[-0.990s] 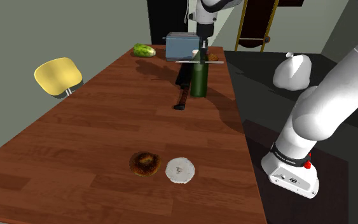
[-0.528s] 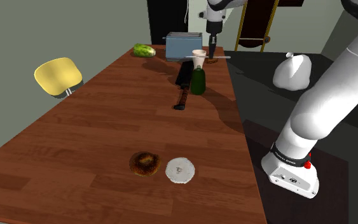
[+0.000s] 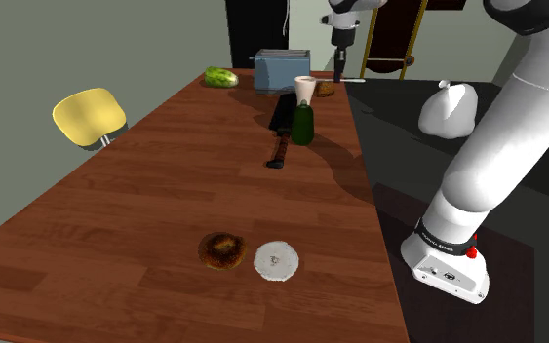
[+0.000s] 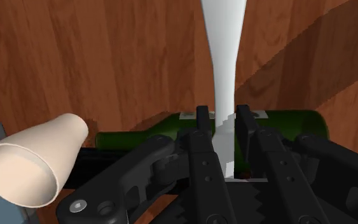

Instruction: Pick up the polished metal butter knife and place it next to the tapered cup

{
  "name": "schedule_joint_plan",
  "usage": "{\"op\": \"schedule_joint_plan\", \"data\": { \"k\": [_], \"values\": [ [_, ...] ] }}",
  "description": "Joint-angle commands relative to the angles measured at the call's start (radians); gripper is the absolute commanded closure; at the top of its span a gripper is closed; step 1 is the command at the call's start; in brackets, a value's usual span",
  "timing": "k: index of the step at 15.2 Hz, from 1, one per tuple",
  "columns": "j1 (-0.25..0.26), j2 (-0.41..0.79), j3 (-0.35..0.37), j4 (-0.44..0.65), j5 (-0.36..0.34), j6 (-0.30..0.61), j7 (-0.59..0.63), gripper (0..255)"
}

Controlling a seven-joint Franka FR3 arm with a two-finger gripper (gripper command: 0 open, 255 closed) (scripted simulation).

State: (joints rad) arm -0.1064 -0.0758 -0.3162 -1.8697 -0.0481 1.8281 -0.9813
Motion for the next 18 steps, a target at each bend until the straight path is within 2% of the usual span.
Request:
{"op": "schedule_joint_plan", "data": {
  "k": [1, 5, 18],
  "values": [
    [-0.023, 0.053, -0.03, 0.064, 0.017, -0.011, -0.06, 255],
    [-0.08, 0.166, -0.083, 0.193, 0.065, -0.033, -0.178, 255],
    [-0.081, 0.182, -0.08, 0.036, 0.072, 0.138, -0.181, 255]
  ]
}}
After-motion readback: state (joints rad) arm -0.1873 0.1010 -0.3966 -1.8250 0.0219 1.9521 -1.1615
